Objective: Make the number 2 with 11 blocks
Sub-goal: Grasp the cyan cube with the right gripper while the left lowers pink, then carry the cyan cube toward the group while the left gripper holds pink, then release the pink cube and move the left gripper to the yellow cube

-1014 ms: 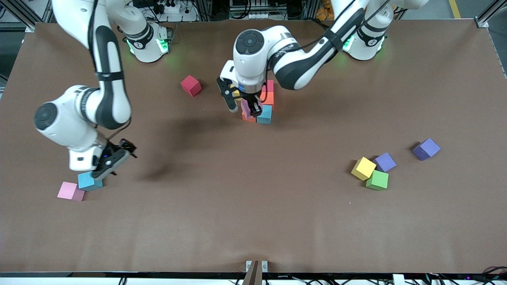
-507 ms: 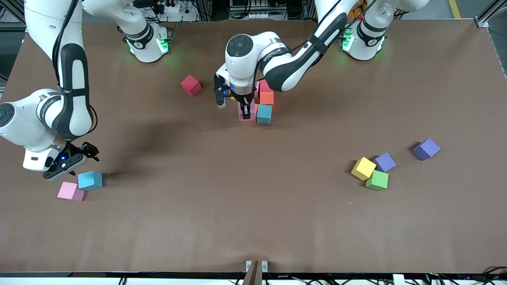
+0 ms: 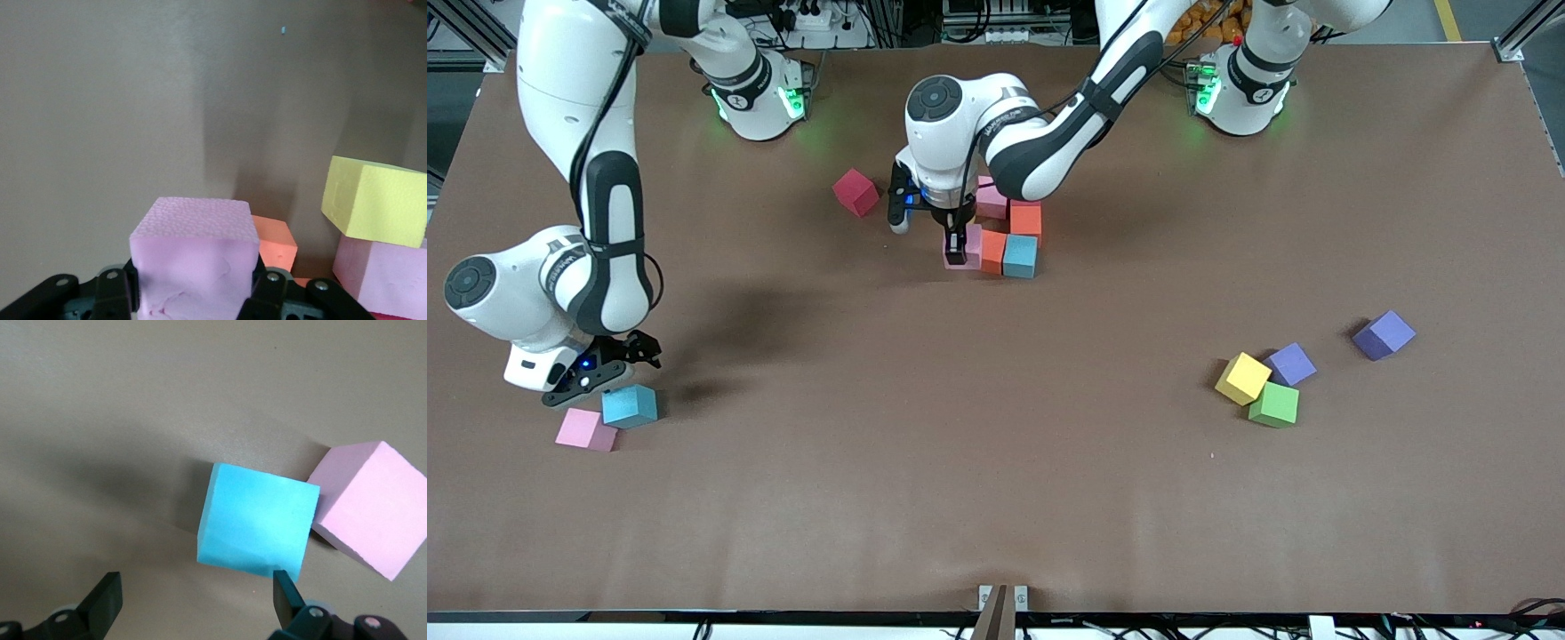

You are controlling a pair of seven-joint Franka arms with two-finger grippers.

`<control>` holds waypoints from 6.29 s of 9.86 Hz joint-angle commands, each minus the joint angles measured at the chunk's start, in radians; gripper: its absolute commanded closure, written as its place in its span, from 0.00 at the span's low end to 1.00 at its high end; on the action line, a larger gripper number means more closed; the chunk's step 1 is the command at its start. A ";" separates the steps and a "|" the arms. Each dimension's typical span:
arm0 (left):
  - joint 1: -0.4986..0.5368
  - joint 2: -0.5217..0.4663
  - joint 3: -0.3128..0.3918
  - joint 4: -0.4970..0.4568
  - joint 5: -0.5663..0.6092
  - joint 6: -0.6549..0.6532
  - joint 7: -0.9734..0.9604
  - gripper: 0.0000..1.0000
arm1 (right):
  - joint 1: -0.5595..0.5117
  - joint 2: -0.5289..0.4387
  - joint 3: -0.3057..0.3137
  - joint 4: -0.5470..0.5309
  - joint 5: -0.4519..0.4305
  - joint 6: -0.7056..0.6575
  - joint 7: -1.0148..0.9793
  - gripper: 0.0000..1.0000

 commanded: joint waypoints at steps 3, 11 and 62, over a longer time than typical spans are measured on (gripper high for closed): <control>-0.038 0.034 0.015 0.030 -0.010 -0.002 0.025 0.92 | -0.067 0.014 0.036 0.060 0.024 0.037 -0.010 0.00; -0.064 0.071 0.015 0.031 -0.007 0.061 0.025 0.92 | -0.201 0.101 0.171 0.146 0.111 0.038 0.001 0.00; 0.597 -0.245 0.067 -0.009 -0.103 -0.305 -0.033 0.00 | 0.668 0.034 -0.018 0.157 0.113 -0.198 1.146 0.73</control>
